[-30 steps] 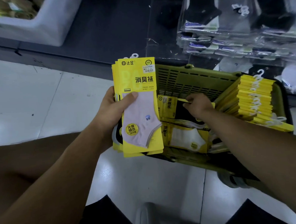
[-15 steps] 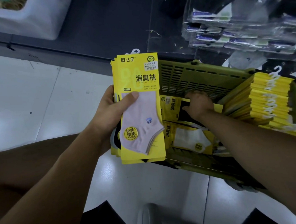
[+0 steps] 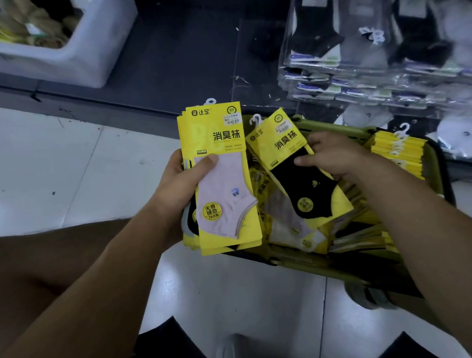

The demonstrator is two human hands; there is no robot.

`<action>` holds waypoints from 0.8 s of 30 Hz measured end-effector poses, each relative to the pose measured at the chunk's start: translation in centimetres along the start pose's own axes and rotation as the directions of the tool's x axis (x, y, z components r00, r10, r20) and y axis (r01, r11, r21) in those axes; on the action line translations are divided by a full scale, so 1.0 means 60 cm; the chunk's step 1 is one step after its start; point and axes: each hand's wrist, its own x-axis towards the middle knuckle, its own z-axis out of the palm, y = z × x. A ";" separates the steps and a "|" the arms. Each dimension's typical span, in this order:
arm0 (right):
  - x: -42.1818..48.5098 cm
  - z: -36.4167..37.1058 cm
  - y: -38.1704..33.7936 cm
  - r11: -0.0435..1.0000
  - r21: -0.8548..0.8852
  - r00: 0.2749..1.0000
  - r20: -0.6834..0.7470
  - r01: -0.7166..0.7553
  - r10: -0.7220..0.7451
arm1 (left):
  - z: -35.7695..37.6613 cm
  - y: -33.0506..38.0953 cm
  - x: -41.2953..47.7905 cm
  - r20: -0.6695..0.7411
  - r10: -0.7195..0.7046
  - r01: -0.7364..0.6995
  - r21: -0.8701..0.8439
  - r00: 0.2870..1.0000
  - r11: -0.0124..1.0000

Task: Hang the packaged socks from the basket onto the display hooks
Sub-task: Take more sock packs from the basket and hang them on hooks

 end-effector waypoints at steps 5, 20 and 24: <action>-0.065 -0.052 -0.030 0.947 0.299 0.993 -0.016 0.113 -0.114 | 0.018 0.006 -0.009 -0.069 0.027 -0.023 0.055 0.997 0.998; -0.170 -0.058 -0.128 0.734 0.667 0.987 -0.011 0.128 -0.162 | 0.142 0.115 -0.037 0.084 0.322 -0.333 0.252 0.943 0.909; -0.187 -0.082 -0.150 0.728 0.648 0.974 -0.130 0.225 -0.185 | 0.167 0.155 -0.060 0.118 0.374 -0.391 0.214 0.920 0.895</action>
